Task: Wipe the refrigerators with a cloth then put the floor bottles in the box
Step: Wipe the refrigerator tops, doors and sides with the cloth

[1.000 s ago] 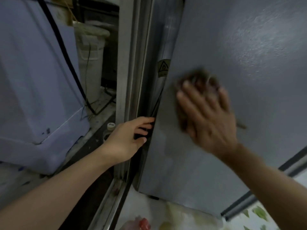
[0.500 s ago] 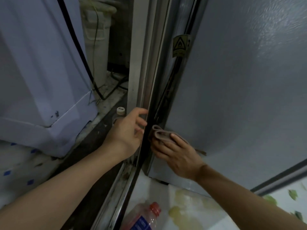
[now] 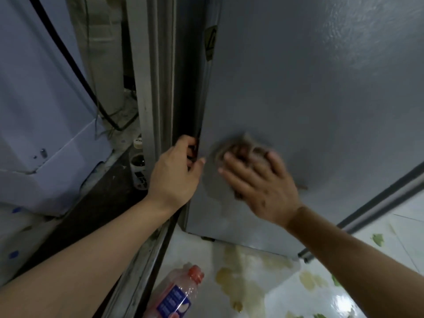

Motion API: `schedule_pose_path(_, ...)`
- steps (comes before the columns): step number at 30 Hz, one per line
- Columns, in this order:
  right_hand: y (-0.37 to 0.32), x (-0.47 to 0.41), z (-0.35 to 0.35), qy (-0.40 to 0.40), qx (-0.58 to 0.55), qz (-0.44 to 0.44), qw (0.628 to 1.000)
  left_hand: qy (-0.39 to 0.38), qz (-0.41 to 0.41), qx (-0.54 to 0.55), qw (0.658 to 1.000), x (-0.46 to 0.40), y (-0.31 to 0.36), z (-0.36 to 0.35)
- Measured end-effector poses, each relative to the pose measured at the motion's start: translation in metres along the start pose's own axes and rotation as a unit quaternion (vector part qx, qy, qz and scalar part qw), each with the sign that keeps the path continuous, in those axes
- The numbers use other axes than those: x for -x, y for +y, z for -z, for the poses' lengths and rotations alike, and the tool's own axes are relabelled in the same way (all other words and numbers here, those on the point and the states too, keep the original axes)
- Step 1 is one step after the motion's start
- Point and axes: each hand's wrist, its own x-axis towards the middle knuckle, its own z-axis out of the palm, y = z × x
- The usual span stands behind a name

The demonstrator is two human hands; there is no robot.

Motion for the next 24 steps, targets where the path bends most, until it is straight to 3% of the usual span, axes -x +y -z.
schedule_pose_path(2,-0.011,0.026,-0.005,-0.082,0.013,0.083,0.993,0.005,0.011,-0.025,1.000,0.000,0.001,-0.003)
schedule_pose_path(5,-0.007,0.041,-0.003,-0.112,-0.006,0.116,0.987,0.008,0.024,-0.061,0.998,0.003,0.004,-0.008)
schedule_pose_path(7,0.014,0.038,0.005,-0.059,-0.028,0.073,0.995,0.018,0.023,-0.078,0.997,0.006,0.006,-0.011)
schedule_pose_path(11,0.074,0.027,0.027,0.105,-0.060,-0.099,0.988,0.036,0.034,-0.072,0.996,0.005,0.007,-0.016)
schedule_pose_path(15,0.064,0.034,0.020,0.100,-0.059,-0.156,0.981,0.045,0.034,-0.061,0.997,0.006,0.005,-0.020)
schedule_pose_path(17,0.041,0.056,0.009,0.027,-0.041,-0.110,0.993,0.047,0.027,-0.061,0.997,0.007,0.006,-0.020)
schedule_pose_path(20,0.018,0.095,0.001,-0.090,-0.001,0.029,0.995,0.048,0.024,-0.066,0.996,0.007,0.007,-0.020)
schedule_pose_path(24,0.031,0.106,0.008,-0.089,0.016,0.069,0.994,0.047,0.028,-0.066,0.996,0.008,0.007,-0.020)
